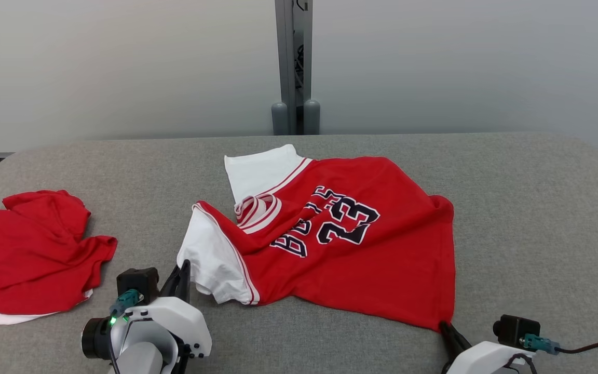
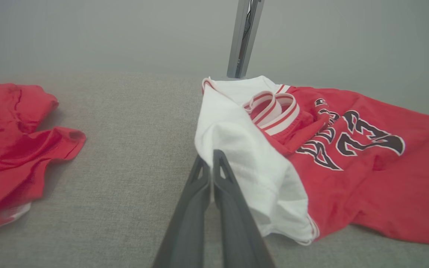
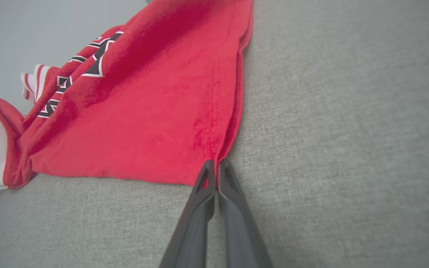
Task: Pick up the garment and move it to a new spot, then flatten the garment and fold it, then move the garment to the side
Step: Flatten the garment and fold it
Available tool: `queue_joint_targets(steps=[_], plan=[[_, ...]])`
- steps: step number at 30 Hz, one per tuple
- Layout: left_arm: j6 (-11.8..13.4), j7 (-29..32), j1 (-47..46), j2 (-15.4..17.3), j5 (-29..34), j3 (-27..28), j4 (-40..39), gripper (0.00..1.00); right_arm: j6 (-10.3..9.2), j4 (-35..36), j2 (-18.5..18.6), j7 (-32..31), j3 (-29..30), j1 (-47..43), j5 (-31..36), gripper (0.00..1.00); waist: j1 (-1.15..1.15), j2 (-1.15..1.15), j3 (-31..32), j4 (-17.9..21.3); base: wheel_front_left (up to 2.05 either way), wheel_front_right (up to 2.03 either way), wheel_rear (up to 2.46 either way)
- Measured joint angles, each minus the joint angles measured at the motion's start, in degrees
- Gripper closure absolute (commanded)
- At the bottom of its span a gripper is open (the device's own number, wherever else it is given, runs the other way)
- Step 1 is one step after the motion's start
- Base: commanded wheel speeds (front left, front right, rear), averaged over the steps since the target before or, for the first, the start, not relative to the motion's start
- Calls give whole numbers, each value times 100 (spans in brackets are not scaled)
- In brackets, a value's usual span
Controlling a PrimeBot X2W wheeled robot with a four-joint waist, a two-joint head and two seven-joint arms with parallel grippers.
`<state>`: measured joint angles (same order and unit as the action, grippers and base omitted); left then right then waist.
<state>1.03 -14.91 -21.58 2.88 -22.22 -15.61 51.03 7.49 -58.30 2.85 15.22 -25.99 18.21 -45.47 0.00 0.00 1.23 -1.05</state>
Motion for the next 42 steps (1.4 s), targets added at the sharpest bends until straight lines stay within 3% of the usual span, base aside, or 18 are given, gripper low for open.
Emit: queue_joint_targets(steps=[9,14,20,26,32,37,42], plan=[[-2,0,42,-3,-96,145,-20,100,0,443,69,-7,516,24,377,100,0,0,104,128,0,0,0],[-162,0,100,-8,-343,221,-21,100,0,915,278,-7,757,99,458,100,0,0,217,217,0,0,0],[-454,25,-128,-12,-1199,100,-75,100,0,1594,883,-71,664,833,414,100,0,0,443,410,0,0,0],[-378,7,-386,-11,-1519,221,-480,100,0,2056,1192,-324,731,1187,287,100,0,0,593,496,0,0,0],[-198,1,-279,-11,-1570,383,-1082,100,0,2368,1294,-714,868,1151,234,100,0,0,660,529,0,0,0],[-188,5,-257,-12,-1716,452,-1325,100,-1,2650,1380,-1088,906,1185,413,100,0,0,578,568,0,0,0],[-193,446,-1067,143,-1659,366,-1291,100,0,2842,1427,-1594,856,1882,642,100,0,0,326,609,0,0,0]])
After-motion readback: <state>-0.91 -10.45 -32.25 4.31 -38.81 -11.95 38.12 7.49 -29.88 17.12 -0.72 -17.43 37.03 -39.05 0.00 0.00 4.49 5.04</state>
